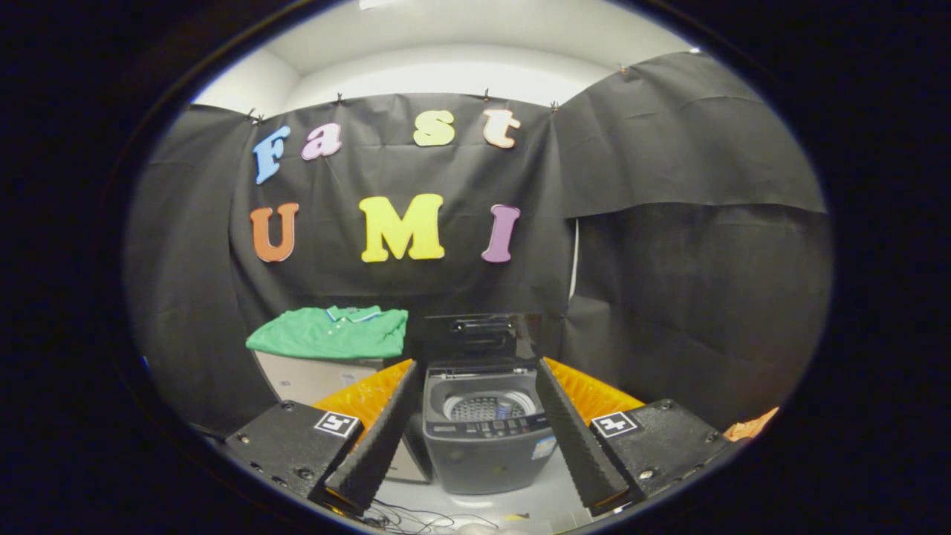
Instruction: Put the clothes into the washing machine and then close the washing machine lid.
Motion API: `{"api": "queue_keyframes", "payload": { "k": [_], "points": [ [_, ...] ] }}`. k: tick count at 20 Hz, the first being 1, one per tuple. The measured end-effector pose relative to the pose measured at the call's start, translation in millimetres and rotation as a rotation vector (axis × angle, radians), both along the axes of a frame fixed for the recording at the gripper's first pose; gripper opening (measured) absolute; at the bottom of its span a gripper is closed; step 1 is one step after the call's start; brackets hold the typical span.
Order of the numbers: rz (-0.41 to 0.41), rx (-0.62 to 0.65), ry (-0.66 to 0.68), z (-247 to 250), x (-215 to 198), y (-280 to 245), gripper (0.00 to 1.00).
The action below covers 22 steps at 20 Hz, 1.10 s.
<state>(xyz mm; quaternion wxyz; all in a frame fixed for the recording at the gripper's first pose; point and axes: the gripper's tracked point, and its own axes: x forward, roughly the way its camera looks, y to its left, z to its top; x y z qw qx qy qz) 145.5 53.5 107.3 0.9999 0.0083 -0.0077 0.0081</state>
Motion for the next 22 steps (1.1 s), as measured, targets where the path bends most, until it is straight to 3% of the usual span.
{"api": "queue_keyframes", "payload": {
  "k": [13,22],
  "points": [
    [0.194,0.031,0.086,61,196,165,0.99],
    [0.293,0.013,0.252,22,281,285,0.99]
  ]
}}
